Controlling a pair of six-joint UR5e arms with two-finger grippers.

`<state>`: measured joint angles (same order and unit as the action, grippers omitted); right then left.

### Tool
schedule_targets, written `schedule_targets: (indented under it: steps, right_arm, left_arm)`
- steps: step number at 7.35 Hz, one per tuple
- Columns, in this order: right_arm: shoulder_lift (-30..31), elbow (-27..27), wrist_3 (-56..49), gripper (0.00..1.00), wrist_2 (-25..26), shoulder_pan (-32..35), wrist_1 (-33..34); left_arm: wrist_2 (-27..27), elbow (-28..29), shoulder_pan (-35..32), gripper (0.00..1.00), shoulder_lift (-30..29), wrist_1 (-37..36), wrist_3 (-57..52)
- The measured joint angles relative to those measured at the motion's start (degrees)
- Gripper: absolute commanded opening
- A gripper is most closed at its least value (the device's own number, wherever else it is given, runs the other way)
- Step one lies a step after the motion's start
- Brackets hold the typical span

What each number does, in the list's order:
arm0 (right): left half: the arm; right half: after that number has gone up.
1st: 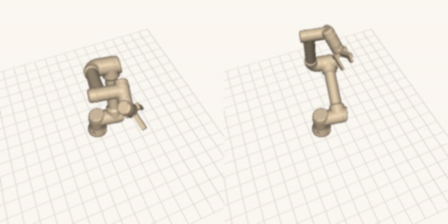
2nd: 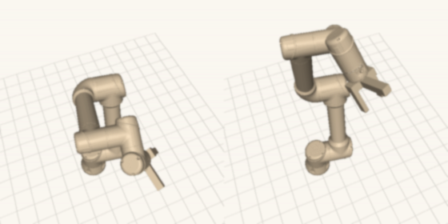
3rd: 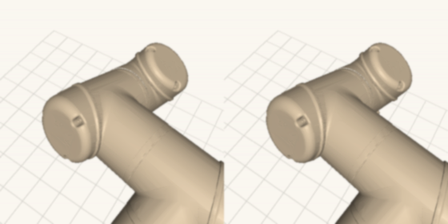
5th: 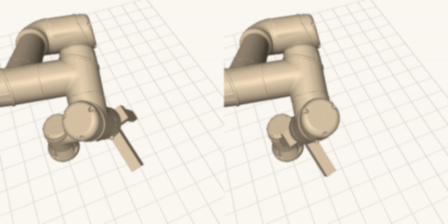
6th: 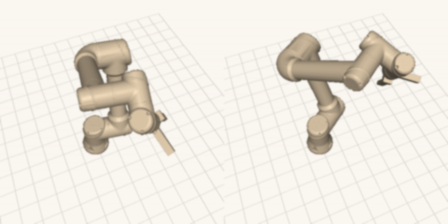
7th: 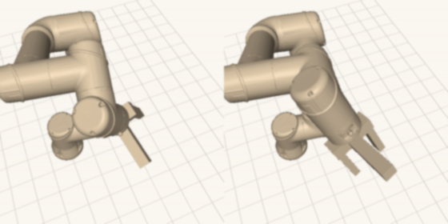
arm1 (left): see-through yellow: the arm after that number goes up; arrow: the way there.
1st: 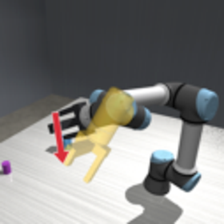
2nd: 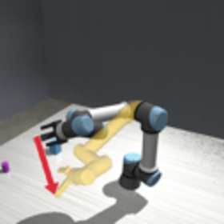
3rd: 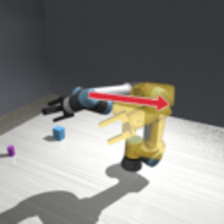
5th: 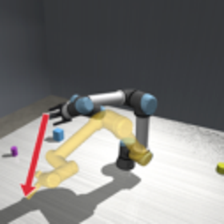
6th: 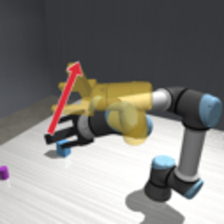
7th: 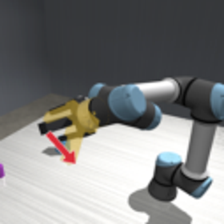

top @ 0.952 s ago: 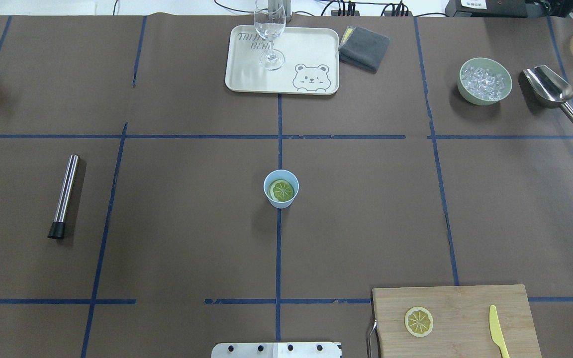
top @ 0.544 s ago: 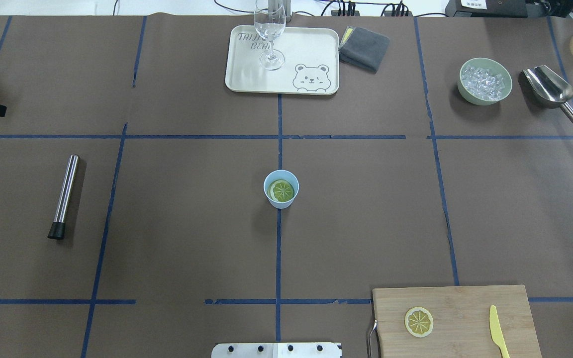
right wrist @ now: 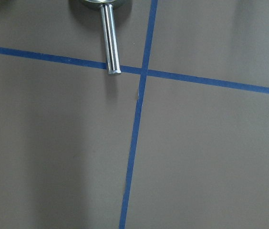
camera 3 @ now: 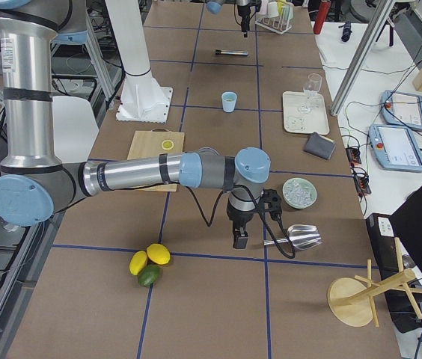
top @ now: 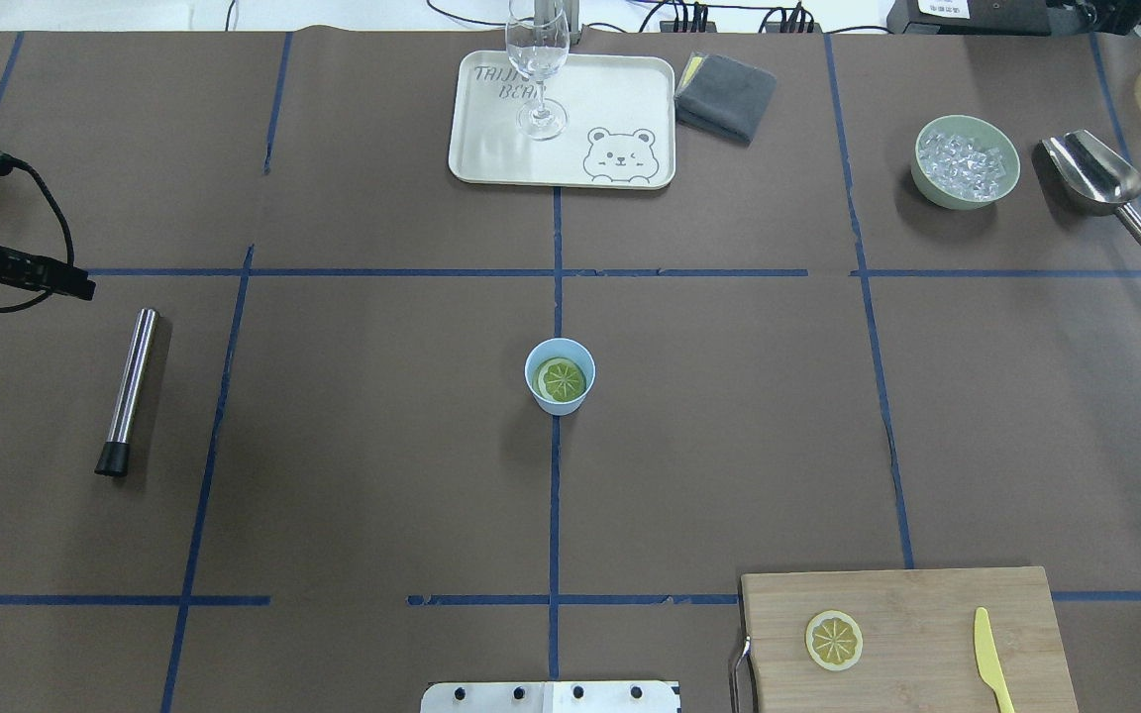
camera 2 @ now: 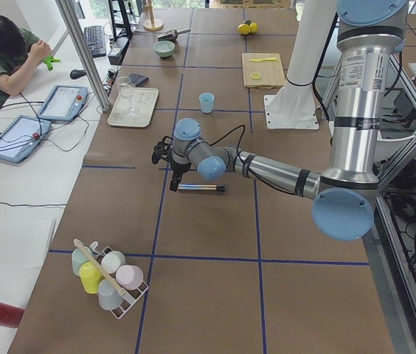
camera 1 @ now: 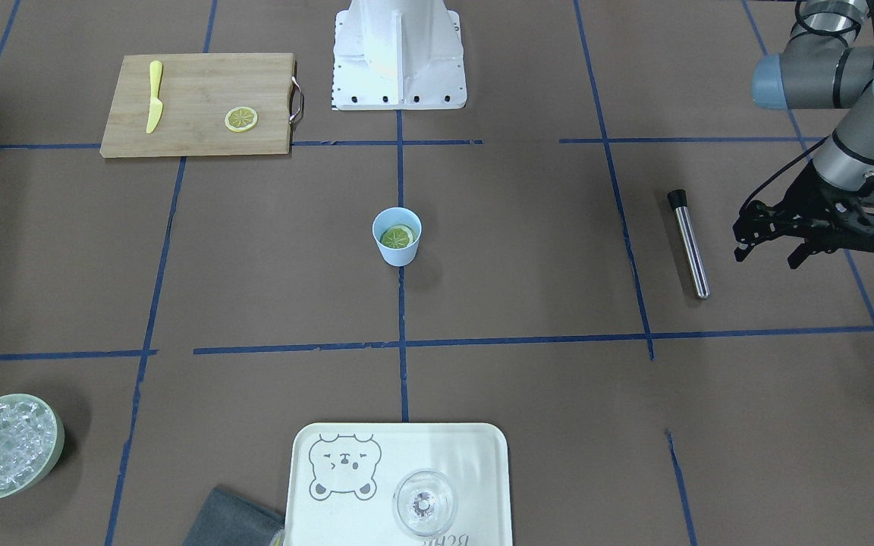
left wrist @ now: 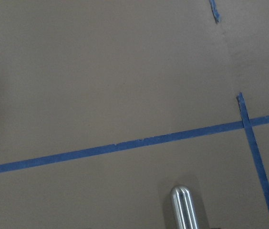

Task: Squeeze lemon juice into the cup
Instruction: 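Reach the left gripper to the metal muddler and grasp it upright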

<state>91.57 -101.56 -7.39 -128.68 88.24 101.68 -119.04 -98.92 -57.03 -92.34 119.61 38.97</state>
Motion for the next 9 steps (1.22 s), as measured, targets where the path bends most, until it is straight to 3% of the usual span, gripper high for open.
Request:
schedule_targets:
  steps: [5, 9]
  right_arm:
    - [0.57, 0.48, 0.25, 1.00, 0.10, 0.00, -2.35]
    - [0.54, 0.49, 0.34, 1.00, 0.18, 0.00, -2.39]
  left_arm:
    - [2.99, 8.27, 5.57, 0.74, -3.93, 4.42, 3.08]
    - [3.11, 9.20, 6.94, 0.67, -4.59, 4.78, 3.06]
